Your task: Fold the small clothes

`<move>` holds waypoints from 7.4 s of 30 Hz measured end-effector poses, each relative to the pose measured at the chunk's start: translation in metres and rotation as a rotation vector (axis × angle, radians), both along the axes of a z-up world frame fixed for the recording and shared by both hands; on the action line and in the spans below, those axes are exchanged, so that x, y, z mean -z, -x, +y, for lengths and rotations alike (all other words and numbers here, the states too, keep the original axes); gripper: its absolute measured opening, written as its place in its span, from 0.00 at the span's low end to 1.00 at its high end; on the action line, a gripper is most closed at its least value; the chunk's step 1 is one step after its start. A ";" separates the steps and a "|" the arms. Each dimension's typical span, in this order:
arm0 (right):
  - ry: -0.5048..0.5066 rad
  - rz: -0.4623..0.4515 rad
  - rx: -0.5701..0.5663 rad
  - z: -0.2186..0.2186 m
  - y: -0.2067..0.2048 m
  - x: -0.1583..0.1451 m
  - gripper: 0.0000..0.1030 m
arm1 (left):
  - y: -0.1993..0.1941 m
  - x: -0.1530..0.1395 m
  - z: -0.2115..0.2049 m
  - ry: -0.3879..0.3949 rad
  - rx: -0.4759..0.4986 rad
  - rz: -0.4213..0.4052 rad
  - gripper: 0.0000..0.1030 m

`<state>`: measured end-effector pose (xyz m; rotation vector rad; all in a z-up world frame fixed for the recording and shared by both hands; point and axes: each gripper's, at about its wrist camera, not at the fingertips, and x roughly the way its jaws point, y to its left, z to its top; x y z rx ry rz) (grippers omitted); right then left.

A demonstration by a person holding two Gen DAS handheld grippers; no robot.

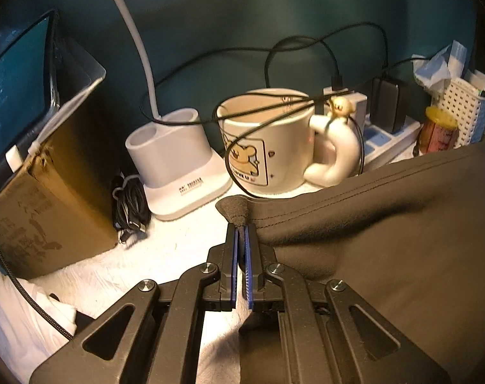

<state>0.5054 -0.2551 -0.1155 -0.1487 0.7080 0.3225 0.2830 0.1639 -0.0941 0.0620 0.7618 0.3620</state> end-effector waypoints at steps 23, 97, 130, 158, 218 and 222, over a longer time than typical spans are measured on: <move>0.000 0.027 0.041 -0.014 0.038 -0.022 0.45 | 0.047 -0.006 0.028 0.105 -0.114 -0.020 0.30; -0.094 0.090 0.023 -0.089 0.275 0.020 0.04 | 0.220 0.013 -0.079 0.410 0.100 0.045 0.01; -0.039 0.082 0.120 -0.123 0.371 0.033 0.04 | 0.284 0.026 -0.096 0.396 0.134 0.098 0.00; -0.046 0.094 0.256 -0.138 0.376 0.029 0.04 | 0.281 0.019 -0.072 0.279 0.007 0.078 0.08; -0.161 0.145 0.254 -0.055 0.308 0.031 0.71 | 0.145 -0.017 -0.082 0.309 0.227 0.047 0.47; -0.166 0.139 0.240 -0.049 0.298 0.032 0.71 | 0.140 -0.018 -0.080 0.305 0.226 0.050 0.47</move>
